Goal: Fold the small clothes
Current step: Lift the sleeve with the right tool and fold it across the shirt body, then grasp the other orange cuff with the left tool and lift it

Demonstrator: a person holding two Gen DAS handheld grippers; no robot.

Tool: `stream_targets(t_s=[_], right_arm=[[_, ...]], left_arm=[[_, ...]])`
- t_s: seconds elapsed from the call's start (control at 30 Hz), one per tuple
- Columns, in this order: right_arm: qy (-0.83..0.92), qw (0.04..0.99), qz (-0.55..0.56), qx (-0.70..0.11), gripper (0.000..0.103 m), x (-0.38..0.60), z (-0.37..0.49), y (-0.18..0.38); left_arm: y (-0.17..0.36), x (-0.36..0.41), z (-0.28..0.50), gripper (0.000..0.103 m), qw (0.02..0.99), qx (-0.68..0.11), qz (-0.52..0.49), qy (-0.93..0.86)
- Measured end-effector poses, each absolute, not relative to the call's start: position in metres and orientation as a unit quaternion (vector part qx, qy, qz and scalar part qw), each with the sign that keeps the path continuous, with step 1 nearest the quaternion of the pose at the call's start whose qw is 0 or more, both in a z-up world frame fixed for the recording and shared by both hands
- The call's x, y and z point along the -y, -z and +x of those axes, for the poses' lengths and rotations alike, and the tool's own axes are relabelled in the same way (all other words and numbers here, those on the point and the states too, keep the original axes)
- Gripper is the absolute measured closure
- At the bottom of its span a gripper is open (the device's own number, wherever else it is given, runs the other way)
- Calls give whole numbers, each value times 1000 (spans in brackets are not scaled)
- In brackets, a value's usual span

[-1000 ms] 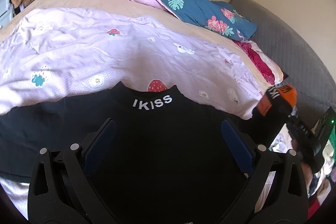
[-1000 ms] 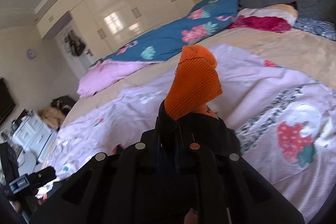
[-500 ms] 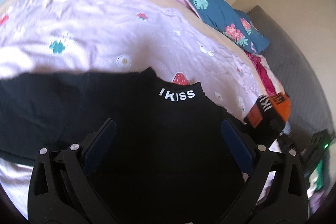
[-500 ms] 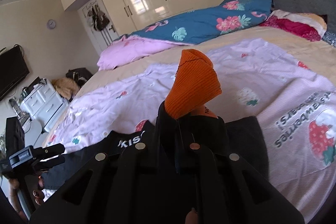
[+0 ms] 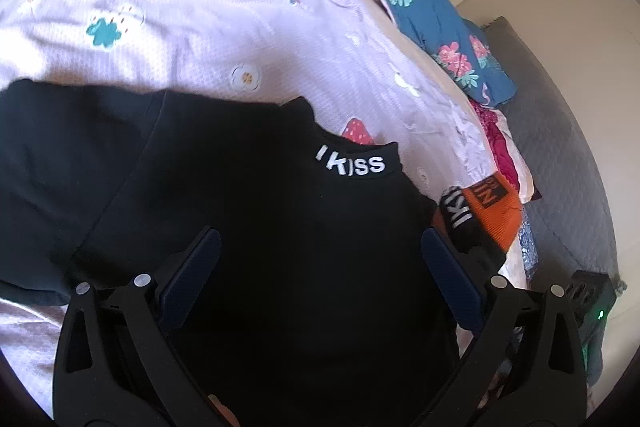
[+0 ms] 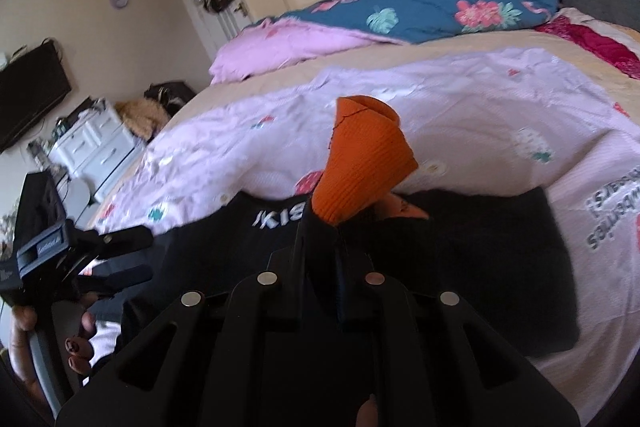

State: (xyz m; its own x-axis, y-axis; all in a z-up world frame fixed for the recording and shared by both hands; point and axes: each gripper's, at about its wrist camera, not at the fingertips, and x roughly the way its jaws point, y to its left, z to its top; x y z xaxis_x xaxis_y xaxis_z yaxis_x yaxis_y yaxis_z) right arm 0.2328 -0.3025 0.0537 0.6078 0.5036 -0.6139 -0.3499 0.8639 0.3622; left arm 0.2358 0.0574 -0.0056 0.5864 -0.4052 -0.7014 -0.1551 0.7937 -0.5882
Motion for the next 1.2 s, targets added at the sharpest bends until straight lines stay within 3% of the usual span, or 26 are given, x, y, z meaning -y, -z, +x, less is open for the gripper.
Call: stream_targets(t_s=[0.3, 0.33, 0.43, 0.57, 0.73, 0.8, 1.0, 1.07, 1.1, 1.13, 1.2], right_arm=[[-291, 856, 71, -421, 79, 267, 228, -28], [-301, 850, 73, -425, 76, 266, 228, -28], [-338, 832, 83, -432, 46, 263, 225, -32], [-346, 839, 80, -413, 45, 271, 222, -48], [-282, 870, 104, -391, 44, 315, 233, -62], [-248, 883, 113, -381, 44, 338, 239, -66], [-193, 893, 167, -372, 43, 394, 251, -66], [-177, 894, 175, -371, 43, 406, 254, -64], [-167, 896, 176, -371, 43, 410, 254, -63], [-161, 898, 174, -371, 43, 412, 255, -62], [-143, 903, 169, -369, 43, 419, 256, -62]], left_arm=[[23, -64, 242, 9, 826, -462, -318, 62], [25, -62, 243, 9, 824, -464, -318, 66], [29, -56, 245, 9, 819, -469, -320, 81], [35, -47, 244, 9, 815, -476, -316, 93], [44, -22, 249, 42, 814, -486, -294, 120], [50, -9, 253, 50, 812, -493, -285, 126], [57, 20, 262, 51, 826, -491, -245, 131], [54, 27, 263, 68, 836, -481, -229, 132], [54, 29, 263, 88, 838, -479, -225, 134], [53, 30, 264, 96, 837, -477, -228, 144], [47, 32, 260, 97, 837, -465, -237, 163]])
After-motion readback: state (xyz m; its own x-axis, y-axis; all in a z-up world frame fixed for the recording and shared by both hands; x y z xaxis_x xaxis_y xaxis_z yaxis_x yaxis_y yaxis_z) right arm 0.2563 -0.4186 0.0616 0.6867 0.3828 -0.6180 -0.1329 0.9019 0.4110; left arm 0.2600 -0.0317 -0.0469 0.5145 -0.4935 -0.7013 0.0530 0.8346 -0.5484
